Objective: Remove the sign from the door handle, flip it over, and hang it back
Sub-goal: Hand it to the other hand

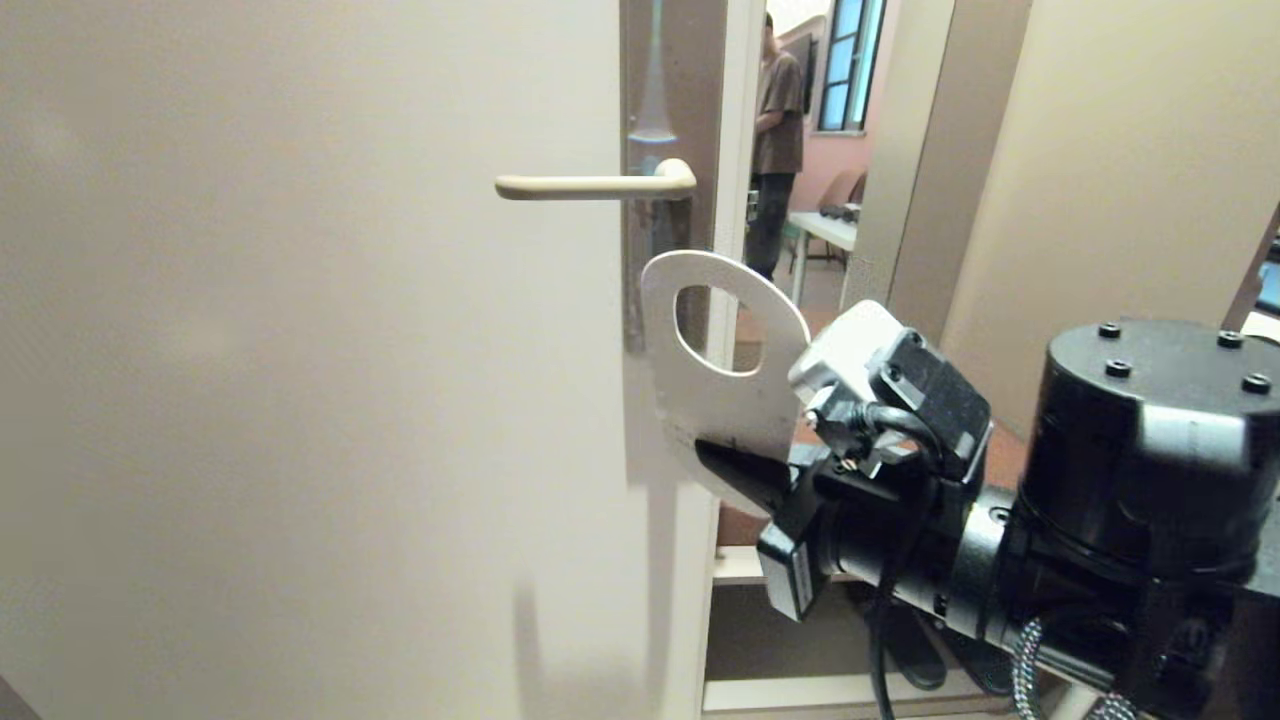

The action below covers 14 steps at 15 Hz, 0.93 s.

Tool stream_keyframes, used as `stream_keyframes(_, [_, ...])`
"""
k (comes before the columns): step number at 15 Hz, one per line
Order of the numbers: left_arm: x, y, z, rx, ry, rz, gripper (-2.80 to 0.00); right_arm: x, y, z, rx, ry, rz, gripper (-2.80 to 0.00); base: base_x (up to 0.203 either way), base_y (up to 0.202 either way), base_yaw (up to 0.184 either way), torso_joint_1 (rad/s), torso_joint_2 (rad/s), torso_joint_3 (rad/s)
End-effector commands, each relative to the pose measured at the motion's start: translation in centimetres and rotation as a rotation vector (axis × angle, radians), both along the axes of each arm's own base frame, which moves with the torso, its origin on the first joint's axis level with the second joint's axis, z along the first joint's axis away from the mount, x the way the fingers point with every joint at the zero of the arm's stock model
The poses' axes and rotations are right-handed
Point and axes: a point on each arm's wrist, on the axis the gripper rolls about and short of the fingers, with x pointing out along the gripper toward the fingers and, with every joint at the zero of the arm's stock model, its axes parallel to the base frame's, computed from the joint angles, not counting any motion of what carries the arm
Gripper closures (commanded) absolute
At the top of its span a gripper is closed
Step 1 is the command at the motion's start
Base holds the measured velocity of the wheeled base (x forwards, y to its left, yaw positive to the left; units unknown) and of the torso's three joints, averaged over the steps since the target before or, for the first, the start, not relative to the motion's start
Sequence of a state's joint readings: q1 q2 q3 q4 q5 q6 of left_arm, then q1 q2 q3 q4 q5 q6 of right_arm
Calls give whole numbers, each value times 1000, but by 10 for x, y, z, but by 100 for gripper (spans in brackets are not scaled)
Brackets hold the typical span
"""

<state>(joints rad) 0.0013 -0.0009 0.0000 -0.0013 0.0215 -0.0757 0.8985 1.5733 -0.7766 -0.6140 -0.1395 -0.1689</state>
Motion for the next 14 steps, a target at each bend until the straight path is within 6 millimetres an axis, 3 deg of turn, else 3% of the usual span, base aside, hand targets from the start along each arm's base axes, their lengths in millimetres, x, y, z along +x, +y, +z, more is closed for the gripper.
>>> stream_keyframes(1, [0, 0, 0, -1, 1, 0, 0, -8, -12, -1, 9, -14, -39, 0, 0, 0, 0, 0, 0, 0])
stream_keyframes(4, [0, 0, 0, -1, 1, 0, 0, -12, -21, -17, 5, 3, -155, 0, 0, 0, 0, 0, 0, 0])
stream_keyframes(11, [0, 0, 0, -1, 1, 0, 0, -34, -57, -43, -70, 41, -236, 0, 0, 0, 0, 0, 0, 0])
stream_keyframes(14, [0, 0, 0, -1, 1, 0, 0, -31, -80, -52, -96, 55, -338, 0, 0, 0, 0, 0, 0, 0])
